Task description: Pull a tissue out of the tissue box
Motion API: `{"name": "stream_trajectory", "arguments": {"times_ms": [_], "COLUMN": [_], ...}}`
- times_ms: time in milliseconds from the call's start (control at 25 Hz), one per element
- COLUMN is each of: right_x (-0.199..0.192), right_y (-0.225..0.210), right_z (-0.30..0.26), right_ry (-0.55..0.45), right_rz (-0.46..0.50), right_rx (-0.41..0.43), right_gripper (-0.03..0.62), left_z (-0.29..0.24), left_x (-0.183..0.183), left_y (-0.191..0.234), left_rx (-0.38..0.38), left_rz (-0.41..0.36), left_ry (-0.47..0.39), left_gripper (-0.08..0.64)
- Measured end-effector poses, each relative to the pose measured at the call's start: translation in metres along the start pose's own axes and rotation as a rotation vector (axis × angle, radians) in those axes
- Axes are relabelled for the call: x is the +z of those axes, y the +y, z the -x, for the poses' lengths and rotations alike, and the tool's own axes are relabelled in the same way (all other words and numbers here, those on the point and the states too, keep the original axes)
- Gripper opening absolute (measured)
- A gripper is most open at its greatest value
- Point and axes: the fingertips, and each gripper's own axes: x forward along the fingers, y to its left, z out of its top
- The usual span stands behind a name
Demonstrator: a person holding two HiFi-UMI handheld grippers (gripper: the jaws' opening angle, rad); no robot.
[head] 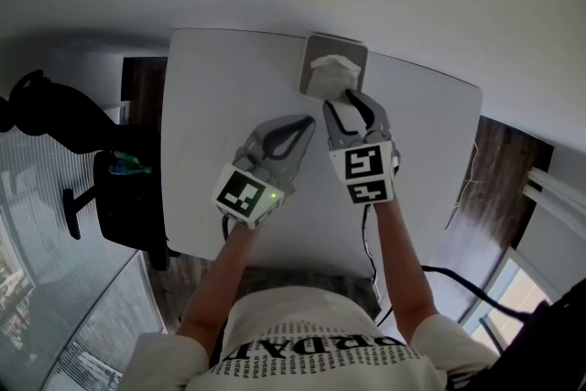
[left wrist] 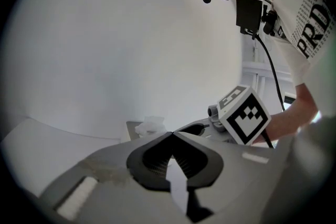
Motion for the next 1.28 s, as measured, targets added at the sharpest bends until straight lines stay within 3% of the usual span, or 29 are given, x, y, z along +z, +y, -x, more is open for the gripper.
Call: {"name": "stream_trajectory", "arguments": {"times_ms": [360, 520, 720, 1280], "right_x": [-0.002, -0.002, 0.001, 0.008], "right_y": [0.002, 0.007, 0.013, 0.010], "right_z": [-0.003, -0.003, 0.001, 0.016], "right_ry": [0.008, 0.022, 0.006, -0.001], "right_rz": [0.101, 0.139, 0.099, 0.029], "right_rx": [-0.008, 0.007, 0.033, 0.036], "right_gripper": [0.166, 0.127, 0.009, 0.009], "left_z": [-0.002, -0.001, -0.001, 0.001], "left_x": [0.001, 0.002, 0.005, 0.013], "left_y": [-0.002, 0.000, -0.002, -0.009], "left_rx": [-0.004, 0.000, -0.005, -0.010], "left_rz": [0.006, 0.010, 0.016, -0.004], "left_ry": [-0.011, -0.016, -0.023, -0.038], "left_gripper": [-0.003, -0.003, -0.003, -0.003]}}
